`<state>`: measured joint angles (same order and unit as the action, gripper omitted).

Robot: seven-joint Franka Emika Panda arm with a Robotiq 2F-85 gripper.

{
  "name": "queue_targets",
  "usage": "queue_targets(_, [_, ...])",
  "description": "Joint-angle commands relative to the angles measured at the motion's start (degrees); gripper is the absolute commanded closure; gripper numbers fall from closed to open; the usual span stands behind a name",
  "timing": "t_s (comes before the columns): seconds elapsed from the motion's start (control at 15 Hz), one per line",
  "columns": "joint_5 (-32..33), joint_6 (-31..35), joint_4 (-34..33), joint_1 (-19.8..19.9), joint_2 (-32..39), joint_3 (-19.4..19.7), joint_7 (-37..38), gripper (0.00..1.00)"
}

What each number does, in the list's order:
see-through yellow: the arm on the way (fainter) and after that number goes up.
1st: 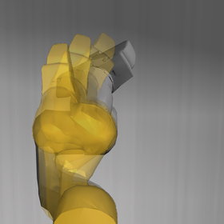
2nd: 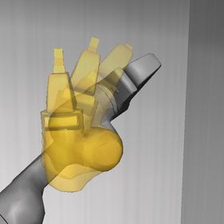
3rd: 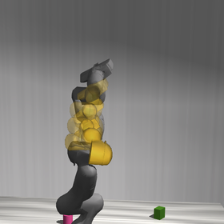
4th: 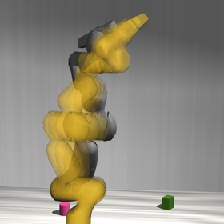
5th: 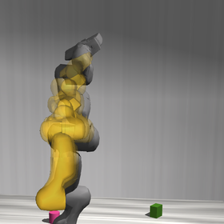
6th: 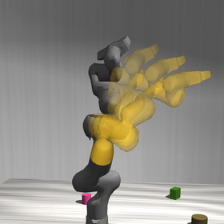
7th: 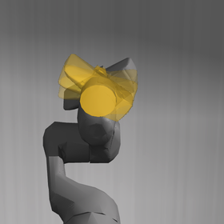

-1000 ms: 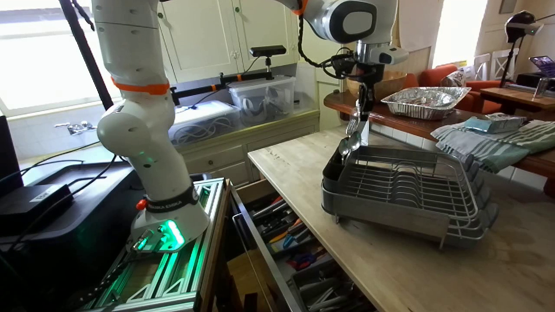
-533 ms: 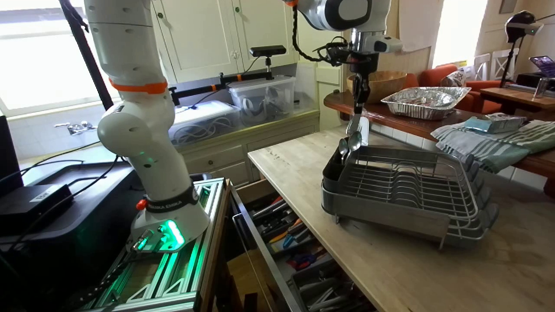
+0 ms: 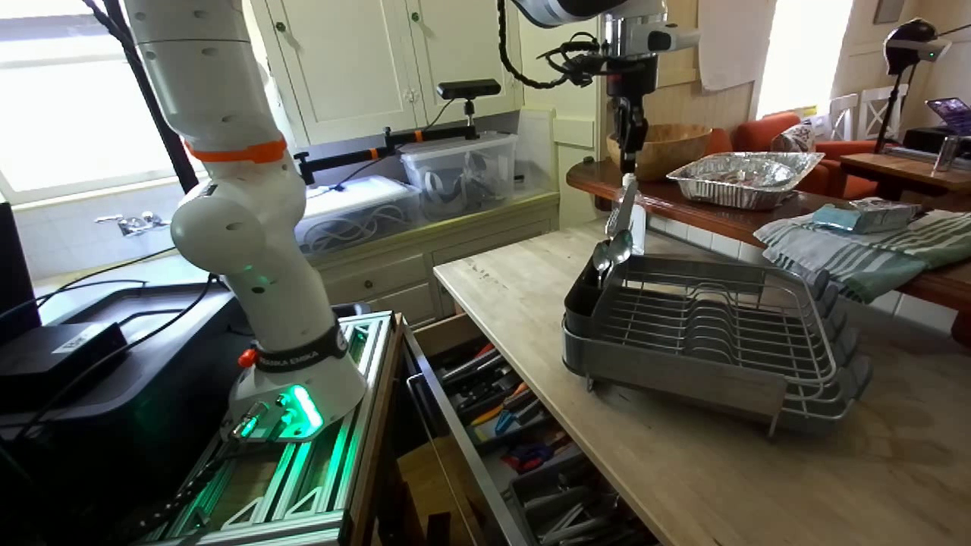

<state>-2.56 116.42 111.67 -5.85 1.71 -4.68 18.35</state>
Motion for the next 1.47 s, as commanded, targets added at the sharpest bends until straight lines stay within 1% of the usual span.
queue_targets(0.0, [1.8, -1.2, 1.6, 0.0, -2.7, -0.3, 1.3, 0.98])
queue_targets(0.33, [2.6, -1.5, 1.7, 0.1, -3.0, -0.4, 1.1, 0.98])
queue_targets(0.47, [1.1, -1.3, 1.6, 0.4, -2.4, -0.1, -0.7, 0.97])
queue_targets(0.6, [0.5, -1.2, 1.7, 0.7, -1.8, 0.2, -4.8, 0.71])
queue_targets(0.67, [0.0, -1.1, 1.7, 0.9, -1.5, 0.4, -7.2, 0.71])
queue_targets(0.73, [-0.2, -0.9, 1.8, 1.1, -1.2, 0.6, -9.3, 0.65])
queue_targets(1.07, [-3.3, 1.8, 2.7, 1.9, 0.5, 1.1, -20.5, 0.28])
queue_targets(1.2, [-5.4, 4.2, 3.7, 1.9, 1.4, 0.8, -24.7, 0.14])
queue_targets(1.27, [-6.6, 5.4, 4.2, 1.9, 1.9, 0.7, -26.2, 0.05])
queue_targets(1.33, [-4.1, 2.6, 2.6, 1.8, 1.3, 0.8, -22.5, 0.01])
queue_targets(1.4, [-4.3, 3.0, 2.8, 1.8, 1.7, 0.8, -22.9, 0.17])
